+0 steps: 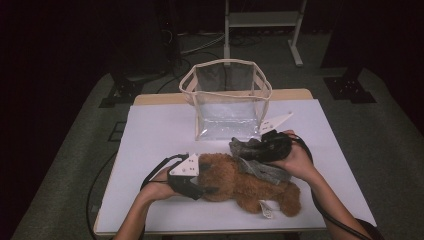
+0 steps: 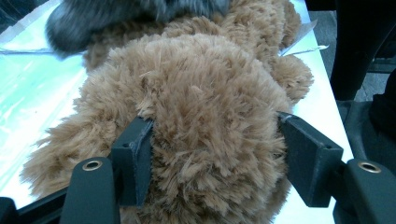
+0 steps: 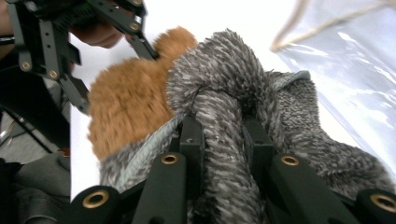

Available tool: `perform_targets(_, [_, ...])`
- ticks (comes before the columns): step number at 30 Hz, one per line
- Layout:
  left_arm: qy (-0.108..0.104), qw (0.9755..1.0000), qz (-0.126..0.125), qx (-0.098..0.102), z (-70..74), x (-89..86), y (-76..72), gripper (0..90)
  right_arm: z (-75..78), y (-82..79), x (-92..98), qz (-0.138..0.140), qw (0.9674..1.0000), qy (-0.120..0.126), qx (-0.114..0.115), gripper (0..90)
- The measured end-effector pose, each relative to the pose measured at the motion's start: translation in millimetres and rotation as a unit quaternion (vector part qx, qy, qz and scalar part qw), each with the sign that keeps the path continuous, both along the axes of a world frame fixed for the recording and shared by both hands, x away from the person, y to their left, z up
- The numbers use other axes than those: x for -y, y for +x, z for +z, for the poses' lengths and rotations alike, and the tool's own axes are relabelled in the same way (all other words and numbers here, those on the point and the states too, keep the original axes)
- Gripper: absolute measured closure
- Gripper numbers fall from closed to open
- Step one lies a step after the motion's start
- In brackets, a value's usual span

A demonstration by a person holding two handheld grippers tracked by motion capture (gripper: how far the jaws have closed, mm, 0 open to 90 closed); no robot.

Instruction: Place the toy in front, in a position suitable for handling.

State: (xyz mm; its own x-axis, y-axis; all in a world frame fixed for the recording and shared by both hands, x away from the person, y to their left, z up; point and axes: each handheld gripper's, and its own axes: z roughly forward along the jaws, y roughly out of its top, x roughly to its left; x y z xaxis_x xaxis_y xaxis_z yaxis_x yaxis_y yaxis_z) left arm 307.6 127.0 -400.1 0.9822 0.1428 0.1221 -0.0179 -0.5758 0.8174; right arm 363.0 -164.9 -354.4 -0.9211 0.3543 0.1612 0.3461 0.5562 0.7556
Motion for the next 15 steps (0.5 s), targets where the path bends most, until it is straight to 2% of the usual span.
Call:
perform_targets(3, [0.002,1.0000,0.001,0.000,-0.4,-1.3,-0.2,33.1,-4.3,6.2,-12.0,0.009,1.0000,-0.005,-0.001,73.5])
perform_targets(5, [0.001,1.0000,-0.001,0.001,-0.6,-2.2,0.6,33.2,-6.4,8.4,-7.7,0.001,1.0000,0.001,-0.005,73.5])
perform_targets(10, [-0.005,1.0000,0.001,0.000,-1.3,-2.5,1.8,33.1,-9.6,8.3,28.6,-0.040,0.9990,0.015,-0.010,73.4])
perform_targets(15, [-0.005,1.0000,0.005,0.003,-1.3,-3.0,3.3,32.6,-14.9,2.2,73.8,-0.086,0.9955,0.035,-0.022,73.4])
